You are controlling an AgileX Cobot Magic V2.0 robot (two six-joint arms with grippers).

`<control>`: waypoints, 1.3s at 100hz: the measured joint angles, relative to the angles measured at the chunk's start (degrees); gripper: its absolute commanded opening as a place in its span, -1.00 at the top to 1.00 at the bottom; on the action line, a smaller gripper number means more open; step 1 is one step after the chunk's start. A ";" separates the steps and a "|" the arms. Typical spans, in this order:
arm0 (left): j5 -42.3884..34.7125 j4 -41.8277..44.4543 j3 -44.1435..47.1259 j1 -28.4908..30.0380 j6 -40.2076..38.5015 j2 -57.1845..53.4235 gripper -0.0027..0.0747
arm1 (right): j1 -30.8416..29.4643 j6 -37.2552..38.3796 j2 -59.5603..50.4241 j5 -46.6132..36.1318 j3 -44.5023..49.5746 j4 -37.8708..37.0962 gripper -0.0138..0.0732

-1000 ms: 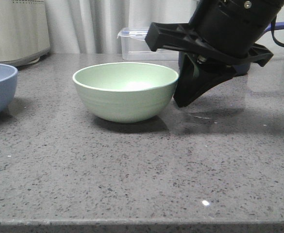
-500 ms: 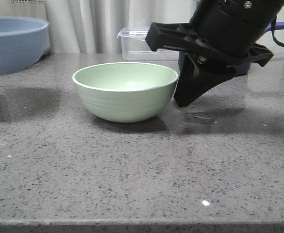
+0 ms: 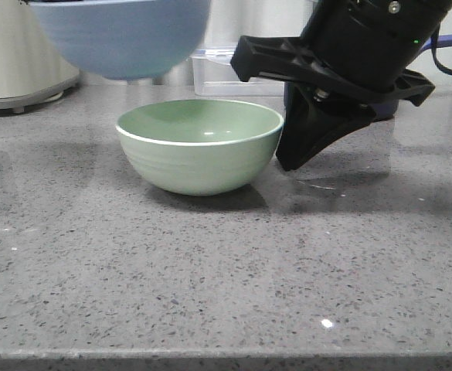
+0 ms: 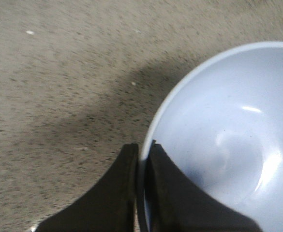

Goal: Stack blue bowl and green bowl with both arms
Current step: 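Grasp the light blue bowl with the left gripper and lift it, then lower the blue bowl into the green bowl and open the left gripper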

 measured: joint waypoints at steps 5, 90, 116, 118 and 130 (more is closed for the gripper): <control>0.00 -0.24 0.00 -0.91 0.00 0.85 0.98 | 0.00 0.00 0.00 0.00 0.00 0.00 0.85; -1.56 -3.72 0.00 -4.97 0.00 4.91 0.98 | 0.00 0.00 0.00 0.00 0.00 0.00 0.85; -1.56 -5.03 0.00 -4.97 0.00 4.91 0.37 | 0.00 0.00 0.00 0.00 0.00 0.00 0.85; -1.56 -5.10 0.00 -4.97 0.00 4.91 0.29 | 0.00 0.00 0.00 0.00 0.00 0.00 0.85; -1.46 -5.10 0.00 -4.97 0.00 4.91 0.07 | 0.00 0.00 0.00 0.00 0.00 0.00 0.85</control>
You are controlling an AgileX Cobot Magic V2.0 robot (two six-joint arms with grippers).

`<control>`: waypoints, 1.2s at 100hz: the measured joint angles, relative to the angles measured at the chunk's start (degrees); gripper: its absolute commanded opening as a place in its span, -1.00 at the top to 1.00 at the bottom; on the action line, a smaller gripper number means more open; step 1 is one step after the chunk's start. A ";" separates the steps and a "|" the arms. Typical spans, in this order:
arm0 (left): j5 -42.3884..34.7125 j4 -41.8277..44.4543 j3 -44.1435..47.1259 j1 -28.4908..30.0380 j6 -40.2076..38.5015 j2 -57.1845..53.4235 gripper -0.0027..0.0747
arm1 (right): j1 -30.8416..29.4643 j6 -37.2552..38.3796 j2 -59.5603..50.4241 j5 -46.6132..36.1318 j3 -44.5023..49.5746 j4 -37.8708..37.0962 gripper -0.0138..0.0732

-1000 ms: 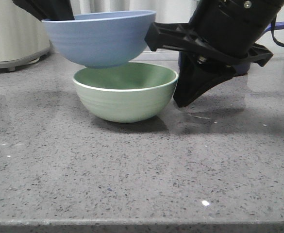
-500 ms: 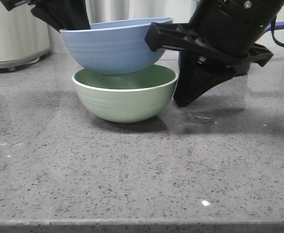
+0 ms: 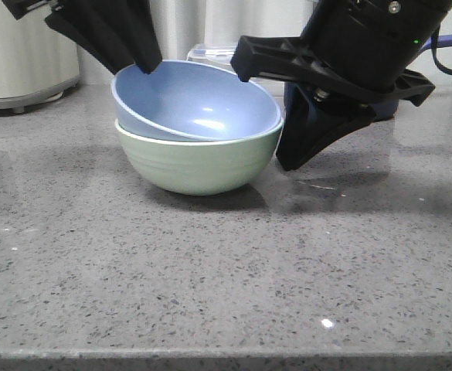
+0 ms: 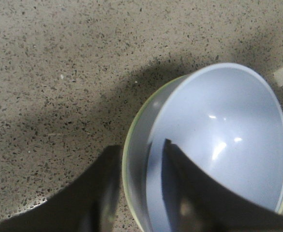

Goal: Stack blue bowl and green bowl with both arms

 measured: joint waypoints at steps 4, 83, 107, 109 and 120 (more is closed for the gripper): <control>0.00 0.00 0.00 0.00 0.00 0.00 0.07 | 0.00 0.00 0.00 0.00 0.00 0.00 0.85; -5.44 4.73 7.76 5.53 0.09 -11.61 0.19 | -7.42 0.64 -7.60 1.79 1.30 -0.39 0.85; -10.78 6.45 18.28 13.41 0.09 -22.73 0.81 | -12.10 0.96 -15.80 1.80 6.29 -1.46 0.85; -11.01 6.50 19.15 14.04 0.09 -23.74 0.84 | -12.37 0.96 -16.58 1.70 6.87 -1.55 0.85; -13.28 8.02 23.55 16.72 0.09 -29.05 0.98 | -14.53 0.96 -20.59 1.33 9.96 -1.58 0.85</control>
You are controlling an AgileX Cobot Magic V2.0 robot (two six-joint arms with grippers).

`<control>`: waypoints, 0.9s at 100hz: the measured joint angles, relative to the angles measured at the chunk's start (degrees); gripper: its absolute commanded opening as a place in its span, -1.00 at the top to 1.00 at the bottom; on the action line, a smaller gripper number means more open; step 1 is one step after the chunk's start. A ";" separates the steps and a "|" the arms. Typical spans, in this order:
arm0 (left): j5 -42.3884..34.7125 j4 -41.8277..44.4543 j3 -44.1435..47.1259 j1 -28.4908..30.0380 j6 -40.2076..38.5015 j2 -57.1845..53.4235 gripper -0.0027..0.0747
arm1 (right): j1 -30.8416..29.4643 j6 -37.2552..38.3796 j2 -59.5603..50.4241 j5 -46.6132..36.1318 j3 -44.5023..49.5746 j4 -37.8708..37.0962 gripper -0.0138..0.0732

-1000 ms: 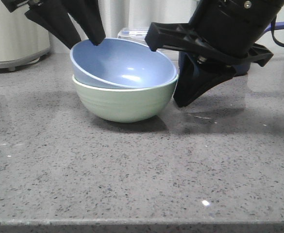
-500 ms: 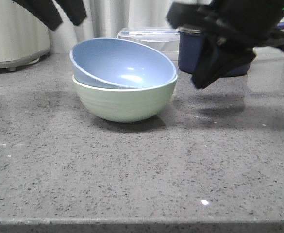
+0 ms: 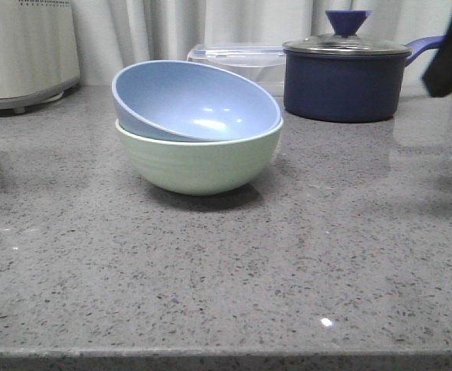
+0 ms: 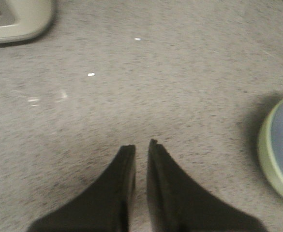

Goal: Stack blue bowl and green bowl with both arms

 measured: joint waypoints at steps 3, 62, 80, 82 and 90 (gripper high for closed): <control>-0.44 0.33 1.43 0.63 0.00 -1.30 0.98 | -0.49 0.00 -1.35 0.00 0.70 -0.11 0.85; -11.75 4.54 25.13 2.32 0.00 -27.25 0.98 | -1.99 0.08 -26.88 -8.78 17.35 -3.35 0.85; -14.17 4.87 31.87 2.32 0.00 -34.93 0.98 | -1.99 0.08 -35.41 -8.90 22.42 -4.56 0.85; -14.48 4.87 32.35 2.32 0.00 -35.79 0.98 | -1.99 0.08 -36.38 -8.90 23.00 -4.56 0.85; -14.96 4.87 34.83 2.32 0.00 -38.97 0.98 | -1.99 0.08 -39.98 -8.90 24.95 -4.78 0.85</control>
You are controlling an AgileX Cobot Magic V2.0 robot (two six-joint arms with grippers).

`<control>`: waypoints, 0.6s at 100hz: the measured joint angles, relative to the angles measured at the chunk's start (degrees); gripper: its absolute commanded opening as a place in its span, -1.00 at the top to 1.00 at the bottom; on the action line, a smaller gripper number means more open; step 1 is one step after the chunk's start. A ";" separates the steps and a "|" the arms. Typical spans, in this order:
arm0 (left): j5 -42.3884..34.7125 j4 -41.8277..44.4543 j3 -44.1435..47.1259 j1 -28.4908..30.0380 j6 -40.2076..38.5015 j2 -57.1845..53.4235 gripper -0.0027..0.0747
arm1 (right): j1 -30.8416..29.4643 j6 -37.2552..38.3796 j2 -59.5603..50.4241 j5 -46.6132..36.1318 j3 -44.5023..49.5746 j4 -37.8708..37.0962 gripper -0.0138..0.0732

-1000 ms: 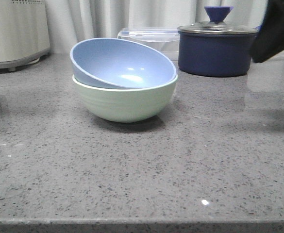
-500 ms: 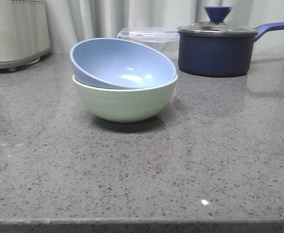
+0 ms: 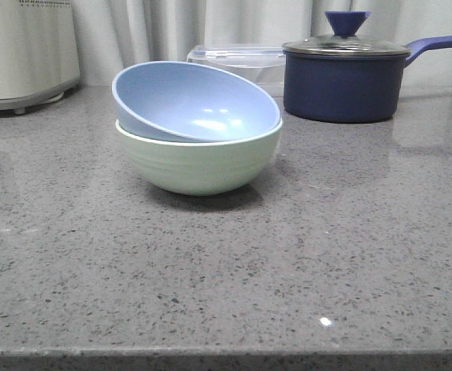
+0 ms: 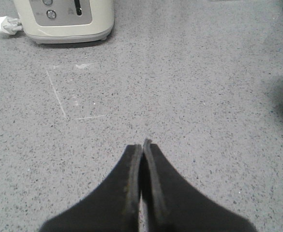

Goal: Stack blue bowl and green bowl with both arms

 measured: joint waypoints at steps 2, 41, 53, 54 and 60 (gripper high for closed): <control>0.00 0.00 0.53 0.00 0.00 -0.87 0.98 | 0.00 0.00 -0.97 0.00 0.46 0.00 0.85; -1.81 0.12 4.31 0.00 0.00 -11.16 0.98 | -0.09 0.00 -10.96 -0.13 4.11 -0.25 0.85; -2.06 0.12 4.31 0.00 0.00 -11.16 0.98 | -0.09 0.00 -11.06 -0.13 4.11 -0.25 0.85; -2.06 0.12 4.31 0.00 0.00 -11.16 0.98 | -0.09 0.04 -11.06 -0.13 4.11 -0.25 0.85; -2.06 0.12 4.31 0.00 0.00 -11.16 0.98 | -0.09 0.04 -11.06 -0.13 4.11 -0.25 0.85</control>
